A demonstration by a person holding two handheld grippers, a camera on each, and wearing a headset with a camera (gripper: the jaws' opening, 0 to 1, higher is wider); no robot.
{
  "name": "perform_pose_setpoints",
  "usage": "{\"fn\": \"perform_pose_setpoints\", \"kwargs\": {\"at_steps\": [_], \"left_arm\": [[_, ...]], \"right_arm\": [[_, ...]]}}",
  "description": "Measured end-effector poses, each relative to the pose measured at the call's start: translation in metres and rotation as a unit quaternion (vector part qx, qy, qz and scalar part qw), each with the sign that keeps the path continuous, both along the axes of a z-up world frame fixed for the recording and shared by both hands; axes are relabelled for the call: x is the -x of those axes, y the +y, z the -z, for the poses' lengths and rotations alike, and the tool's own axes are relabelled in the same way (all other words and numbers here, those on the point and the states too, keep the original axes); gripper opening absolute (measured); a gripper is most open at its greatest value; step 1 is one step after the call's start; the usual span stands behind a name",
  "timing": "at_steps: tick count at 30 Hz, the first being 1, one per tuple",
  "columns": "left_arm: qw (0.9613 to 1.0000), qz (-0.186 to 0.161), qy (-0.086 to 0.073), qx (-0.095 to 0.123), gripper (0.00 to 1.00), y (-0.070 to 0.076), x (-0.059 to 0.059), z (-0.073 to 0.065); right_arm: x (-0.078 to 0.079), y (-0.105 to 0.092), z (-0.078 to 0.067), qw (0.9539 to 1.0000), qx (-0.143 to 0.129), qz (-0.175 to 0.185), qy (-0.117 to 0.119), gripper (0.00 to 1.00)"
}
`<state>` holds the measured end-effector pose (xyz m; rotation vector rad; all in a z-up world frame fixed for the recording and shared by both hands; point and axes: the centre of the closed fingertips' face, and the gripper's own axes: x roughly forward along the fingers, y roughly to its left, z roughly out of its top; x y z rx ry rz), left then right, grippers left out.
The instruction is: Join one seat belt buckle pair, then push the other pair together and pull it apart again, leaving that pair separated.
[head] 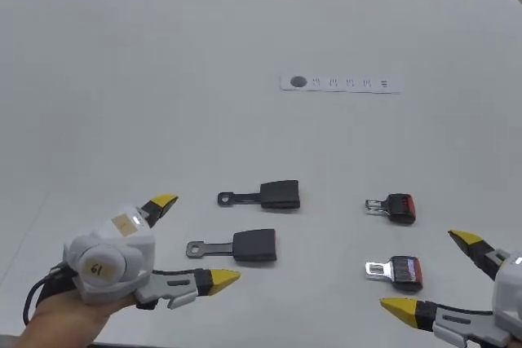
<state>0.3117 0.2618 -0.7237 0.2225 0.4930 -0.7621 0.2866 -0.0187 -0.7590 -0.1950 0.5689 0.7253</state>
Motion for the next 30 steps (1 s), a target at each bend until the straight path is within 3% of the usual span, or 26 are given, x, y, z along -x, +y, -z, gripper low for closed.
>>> {"fn": "perform_pose_setpoints", "kwargs": {"at_steps": [12, 30], "left_arm": [[1.0, -0.006, -0.004, -0.001, 0.95, 0.0002, -0.0039, -0.0017], [0.9999, -0.011, -0.001, -0.001, 0.93, 0.0014, -0.0041, 0.002]], "right_arm": [[-0.0051, -0.0018, -0.0009, 1.0, -0.001, -0.002, -0.003, 1.0], [0.0022, -0.006, 0.0073, 0.9999, -0.001, -0.001, 0.011, 0.99]]}}
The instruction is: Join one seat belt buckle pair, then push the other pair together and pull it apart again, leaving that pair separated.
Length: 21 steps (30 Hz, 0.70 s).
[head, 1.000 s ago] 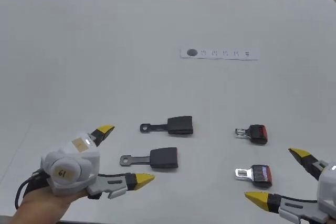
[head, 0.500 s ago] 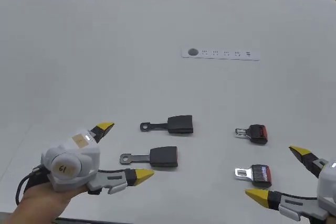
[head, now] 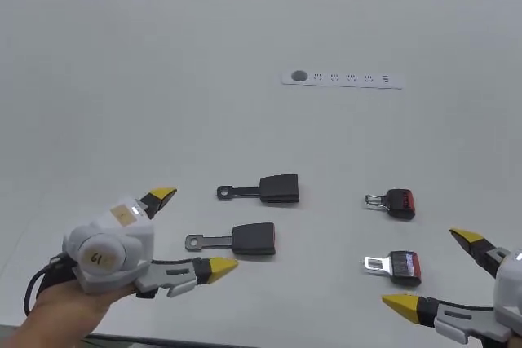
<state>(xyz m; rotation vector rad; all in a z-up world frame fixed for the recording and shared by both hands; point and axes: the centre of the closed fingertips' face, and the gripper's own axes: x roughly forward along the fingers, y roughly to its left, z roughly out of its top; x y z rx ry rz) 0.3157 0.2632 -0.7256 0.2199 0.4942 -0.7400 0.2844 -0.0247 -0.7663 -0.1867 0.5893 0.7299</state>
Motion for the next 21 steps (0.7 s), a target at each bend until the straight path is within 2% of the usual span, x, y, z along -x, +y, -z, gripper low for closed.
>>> {"fn": "perform_pose_setpoints", "kwargs": {"at_steps": [12, 21], "left_arm": [[1.0, -0.001, 0.002, 0.0, 0.93, 0.0009, -0.0005, 0.0019], [0.9999, 0.006, 0.008, -0.006, 0.93, -0.0009, -0.0004, 0.0085]], "right_arm": [[-0.0015, 0.0006, 0.0019, 1.0, 0.001, -0.006, 0.002, 0.99], [0.0003, -0.0016, 0.0063, 0.9998, 0.009, -0.018, 0.008, 0.99]]}}
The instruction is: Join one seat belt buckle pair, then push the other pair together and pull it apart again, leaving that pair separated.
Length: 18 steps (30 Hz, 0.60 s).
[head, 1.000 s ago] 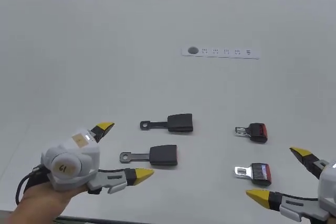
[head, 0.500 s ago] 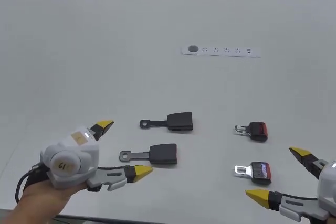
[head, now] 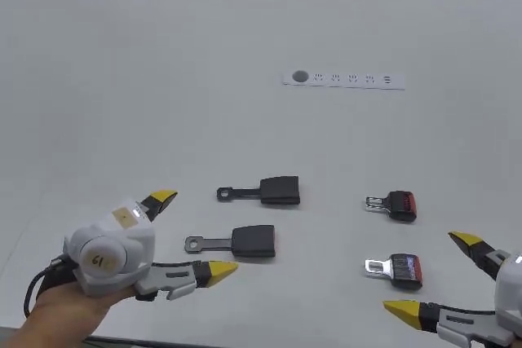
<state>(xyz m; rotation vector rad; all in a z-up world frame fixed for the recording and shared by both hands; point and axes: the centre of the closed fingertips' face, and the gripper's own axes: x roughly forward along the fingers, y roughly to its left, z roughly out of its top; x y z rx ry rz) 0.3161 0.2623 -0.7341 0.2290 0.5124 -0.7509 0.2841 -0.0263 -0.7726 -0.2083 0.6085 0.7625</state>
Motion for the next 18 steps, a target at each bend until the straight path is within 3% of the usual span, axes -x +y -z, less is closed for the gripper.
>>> {"fn": "perform_pose_setpoints", "kwargs": {"at_steps": [18], "left_arm": [[0.9995, 0.024, 0.015, -0.014, 0.92, -0.004, 0.0, 0.012]], "right_arm": [[-0.002, 0.003, 0.01, 0.9994, 0.012, -0.03, 0.015, 0.98]]}}
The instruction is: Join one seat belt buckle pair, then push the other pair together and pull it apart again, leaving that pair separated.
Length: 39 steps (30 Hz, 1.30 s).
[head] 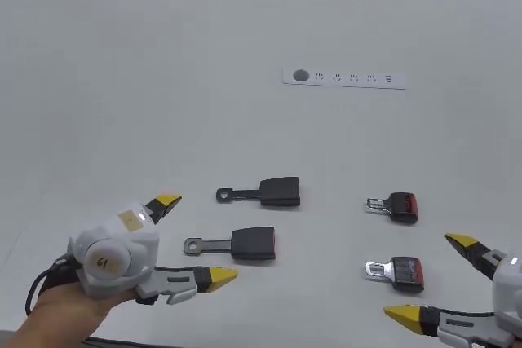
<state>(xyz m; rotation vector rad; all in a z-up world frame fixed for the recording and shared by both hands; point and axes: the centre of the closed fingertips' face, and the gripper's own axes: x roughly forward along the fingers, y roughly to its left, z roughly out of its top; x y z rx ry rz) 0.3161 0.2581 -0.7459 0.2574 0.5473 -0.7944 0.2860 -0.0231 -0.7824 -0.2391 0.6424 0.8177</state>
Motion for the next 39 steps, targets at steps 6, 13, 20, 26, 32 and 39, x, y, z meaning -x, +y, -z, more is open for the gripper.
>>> {"fn": "perform_pose_setpoints", "kwargs": {"at_steps": [6, 13, 20, 26, 32, 39], "left_arm": [[0.9998, 0.017, 0.003, -0.011, 0.9, -0.004, -0.001, 0.007], [0.9994, 0.03, 0.007, -0.018, 0.89, -0.009, -0.005, 0.013], [0.9979, 0.054, 0.013, -0.035, 0.86, -0.015, -0.008, 0.024], [0.9965, 0.069, 0.021, -0.042, 0.85, -0.02, -0.012, 0.033], [0.9947, 0.085, 0.03, -0.049, 0.82, -0.027, -0.015, 0.045], [0.9904, 0.114, 0.042, -0.066, 0.8, -0.036, -0.013, 0.062]], "right_arm": [[0.0, -0.003, 0.01, 0.9997, 0.008, -0.018, 0.015, 0.97], [-0.001, -0.006, 0.021, 0.9983, 0.019, -0.044, 0.034, 0.96], [-0.006, -0.01, 0.029, 0.9962, 0.031, -0.069, 0.044, 0.94], [-0.007, -0.013, 0.038, 0.9927, 0.044, -0.097, 0.056, 0.89], [-0.009, -0.014, 0.045, 0.9897, 0.053, -0.117, 0.063, 0.85], [-0.012, -0.016, 0.051, 0.9865, 0.056, -0.135, 0.074, 0.8]]}}
